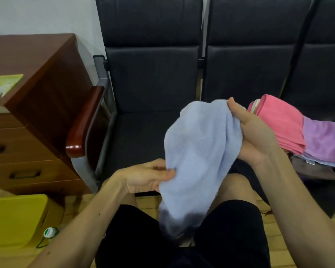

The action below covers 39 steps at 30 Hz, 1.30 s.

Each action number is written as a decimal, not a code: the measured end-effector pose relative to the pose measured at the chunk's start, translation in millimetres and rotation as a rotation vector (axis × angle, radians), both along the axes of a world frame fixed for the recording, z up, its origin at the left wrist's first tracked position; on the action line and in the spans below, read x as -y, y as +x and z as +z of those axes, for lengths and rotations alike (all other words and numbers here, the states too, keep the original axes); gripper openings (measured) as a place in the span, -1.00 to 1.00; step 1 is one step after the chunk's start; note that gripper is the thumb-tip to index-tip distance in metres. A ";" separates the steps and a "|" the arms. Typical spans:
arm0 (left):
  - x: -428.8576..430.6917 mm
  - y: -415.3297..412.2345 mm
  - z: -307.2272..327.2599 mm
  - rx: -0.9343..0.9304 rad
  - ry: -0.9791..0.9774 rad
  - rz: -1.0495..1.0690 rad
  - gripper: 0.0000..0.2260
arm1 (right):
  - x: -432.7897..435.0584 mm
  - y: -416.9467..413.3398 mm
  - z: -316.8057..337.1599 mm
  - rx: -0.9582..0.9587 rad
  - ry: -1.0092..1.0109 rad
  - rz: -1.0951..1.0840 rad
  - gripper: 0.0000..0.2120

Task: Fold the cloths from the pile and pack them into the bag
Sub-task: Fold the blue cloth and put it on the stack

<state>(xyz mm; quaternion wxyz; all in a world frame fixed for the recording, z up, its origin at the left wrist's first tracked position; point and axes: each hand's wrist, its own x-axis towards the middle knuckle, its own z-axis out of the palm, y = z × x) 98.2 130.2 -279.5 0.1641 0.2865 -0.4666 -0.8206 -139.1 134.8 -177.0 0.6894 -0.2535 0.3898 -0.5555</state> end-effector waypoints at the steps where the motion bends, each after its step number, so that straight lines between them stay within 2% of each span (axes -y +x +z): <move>1: -0.2 -1.2 1.3 0.030 0.000 -0.001 -0.40 | -0.9 -2.7 -0.1 0.003 -0.004 0.004 -0.61; 3: -2.1 -5.1 2.1 0.093 0.009 -0.021 -0.19 | -2.7 -5.8 1.9 0.012 -0.036 0.026 -0.71; 5: -3.7 -9.4 5.9 0.163 -0.006 -0.062 -0.11 | -3.5 -7.1 5.0 0.027 -0.084 0.063 -0.72; 6: -4.5 -12.2 9.1 0.195 -0.036 -0.078 -0.15 | -3.7 -8.3 7.2 0.031 -0.093 0.071 -0.70; 8: -6.0 -18.6 16.4 0.218 -0.119 -0.057 -0.36 | -2.5 -12.0 11.0 0.024 -0.089 0.074 -0.70; 12: -4.1 -21.6 21.0 0.215 -0.218 0.104 -0.65 | 5.1 -21.7 5.6 0.083 -0.045 -0.003 -0.56; 15: -3.8 -24.6 27.4 0.002 -0.035 0.313 -0.79 | 10.8 -26.9 -20.5 0.207 0.056 -0.028 -0.38; 17: -0.5 -29.8 37.6 -0.086 0.110 0.525 -0.75 | 3.5 -16.2 -46.4 0.224 0.118 0.138 -0.12; 19: 5.4 -34.4 46.3 -0.024 0.132 0.647 -0.71 | -12.0 -3.2 -72.2 0.215 0.189 0.365 -0.04; 21: 9.8 -36.0 52.7 0.067 0.072 0.675 -0.71 | -19.1 3.4 -83.0 0.188 0.167 0.414 -0.23; 23: 12.0 -35.2 51.7 0.147 0.037 0.689 -0.67 | -15.8 5.2 -79.9 0.034 0.093 0.292 -0.57; 25: 12.9 -32.6 48.8 0.226 0.008 0.687 -0.71 | -11.3 4.5 -73.2 -0.096 0.058 0.170 -0.76; 29: 14.1 -23.7 53.5 0.237 -0.068 0.669 -0.82 | -7.7 1.3 -66.4 -0.357 -0.083 0.046 -0.78; 33: 17.1 -8.9 56.5 0.264 -0.115 0.676 -0.75 | -5.4 -2.6 -52.9 -0.561 -0.235 -0.035 -0.80; 39: 23.6 -3.8 61.8 0.300 -0.162 0.760 -0.78 | 1.5 -6.4 -31.0 -0.804 -0.376 -0.025 -0.88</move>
